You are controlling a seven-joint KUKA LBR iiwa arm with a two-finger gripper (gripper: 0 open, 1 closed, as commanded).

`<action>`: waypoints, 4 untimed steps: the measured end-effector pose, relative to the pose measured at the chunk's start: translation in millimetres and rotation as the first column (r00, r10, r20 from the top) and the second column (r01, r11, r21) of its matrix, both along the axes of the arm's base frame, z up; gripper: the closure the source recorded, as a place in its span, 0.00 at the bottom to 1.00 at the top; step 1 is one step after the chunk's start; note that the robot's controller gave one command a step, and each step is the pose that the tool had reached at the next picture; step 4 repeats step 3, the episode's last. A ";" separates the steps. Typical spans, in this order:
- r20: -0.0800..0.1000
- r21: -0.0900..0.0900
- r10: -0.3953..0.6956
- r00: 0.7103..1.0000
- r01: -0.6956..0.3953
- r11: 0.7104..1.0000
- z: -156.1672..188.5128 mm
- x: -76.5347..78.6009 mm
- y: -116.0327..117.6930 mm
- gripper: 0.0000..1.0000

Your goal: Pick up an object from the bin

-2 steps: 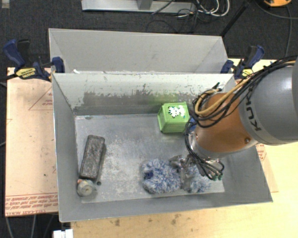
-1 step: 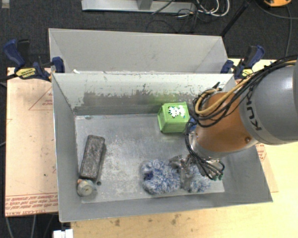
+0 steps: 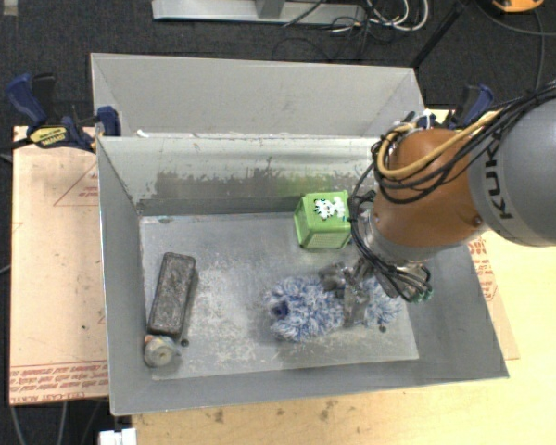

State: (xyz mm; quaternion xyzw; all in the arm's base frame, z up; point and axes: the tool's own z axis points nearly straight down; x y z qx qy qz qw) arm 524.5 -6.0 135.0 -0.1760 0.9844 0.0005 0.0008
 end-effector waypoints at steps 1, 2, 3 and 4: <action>0.000 0.000 0.000 1.000 0.000 1.000 0.0 0.0 0.0 1.00; 0.001 0.000 -0.001 1.000 0.001 1.000 122.1 -27.6 4.3 1.00; 0.001 0.000 -0.001 1.000 0.001 1.000 122.1 -27.6 4.3 1.00; 0.001 0.000 -0.001 1.000 0.001 1.000 122.1 -27.6 4.3 1.00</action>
Offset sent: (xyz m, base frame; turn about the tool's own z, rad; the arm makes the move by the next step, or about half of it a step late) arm -0.0284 0.0036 0.1224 -0.0003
